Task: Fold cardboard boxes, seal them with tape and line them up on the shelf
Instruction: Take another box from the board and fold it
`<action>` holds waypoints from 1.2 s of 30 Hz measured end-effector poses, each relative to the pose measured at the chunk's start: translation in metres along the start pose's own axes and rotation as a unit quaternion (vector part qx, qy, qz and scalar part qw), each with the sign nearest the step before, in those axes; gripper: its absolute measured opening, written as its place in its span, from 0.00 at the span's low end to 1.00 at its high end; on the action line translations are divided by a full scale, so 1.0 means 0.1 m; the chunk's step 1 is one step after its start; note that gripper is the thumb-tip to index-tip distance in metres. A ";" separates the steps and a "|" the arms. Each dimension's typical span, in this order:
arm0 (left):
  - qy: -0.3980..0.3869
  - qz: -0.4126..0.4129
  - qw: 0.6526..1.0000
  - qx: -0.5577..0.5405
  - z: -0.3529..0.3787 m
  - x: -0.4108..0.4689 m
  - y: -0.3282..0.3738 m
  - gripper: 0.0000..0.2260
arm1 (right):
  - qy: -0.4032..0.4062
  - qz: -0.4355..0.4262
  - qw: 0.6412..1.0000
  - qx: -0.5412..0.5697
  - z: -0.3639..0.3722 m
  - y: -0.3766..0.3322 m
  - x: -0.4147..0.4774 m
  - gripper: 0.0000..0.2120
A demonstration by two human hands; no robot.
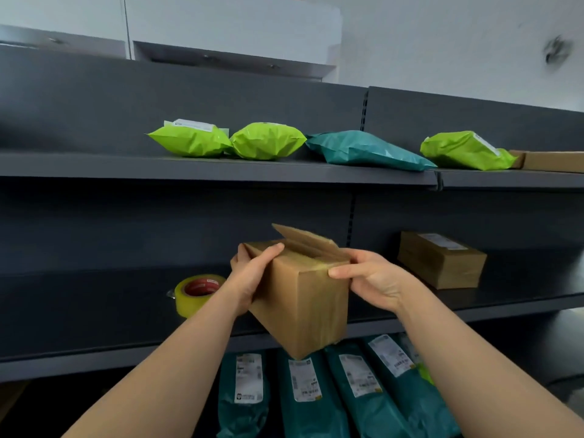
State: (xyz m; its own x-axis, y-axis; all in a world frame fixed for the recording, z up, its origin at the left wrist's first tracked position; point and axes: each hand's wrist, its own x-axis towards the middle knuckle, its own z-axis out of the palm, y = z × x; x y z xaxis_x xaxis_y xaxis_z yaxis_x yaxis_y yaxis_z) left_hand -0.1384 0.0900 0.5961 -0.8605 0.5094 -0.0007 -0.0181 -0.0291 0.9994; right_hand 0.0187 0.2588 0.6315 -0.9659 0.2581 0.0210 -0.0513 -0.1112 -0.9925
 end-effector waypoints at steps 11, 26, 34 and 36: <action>0.072 0.102 0.989 0.074 0.04 0.07 -0.30 0.50 | -0.044 -0.011 0.998 0.053 -0.11 0.29 0.22 0.13; 0.198 0.152 0.955 0.160 -0.01 -0.17 -0.11 0.38 | 0.099 -0.071 0.989 0.082 -0.21 0.20 0.51 0.16; 0.132 0.010 0.991 0.003 0.03 -0.36 -0.13 0.13 | 0.083 -0.078 0.985 -0.129 -0.24 0.17 0.47 0.20; 0.106 0.019 0.994 -0.016 0.04 -0.39 -0.15 0.14 | 0.072 -0.089 0.984 -0.135 -0.28 0.20 0.44 0.19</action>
State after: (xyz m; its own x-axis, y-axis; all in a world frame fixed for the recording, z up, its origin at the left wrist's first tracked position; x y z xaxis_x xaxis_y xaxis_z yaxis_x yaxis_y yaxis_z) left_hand -0.1021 0.0741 0.5814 -0.9489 0.3145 0.0270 0.0038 -0.0742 0.9972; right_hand -0.0177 0.2947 0.6092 -0.9005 0.3863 0.1995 -0.1280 0.2031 -0.9708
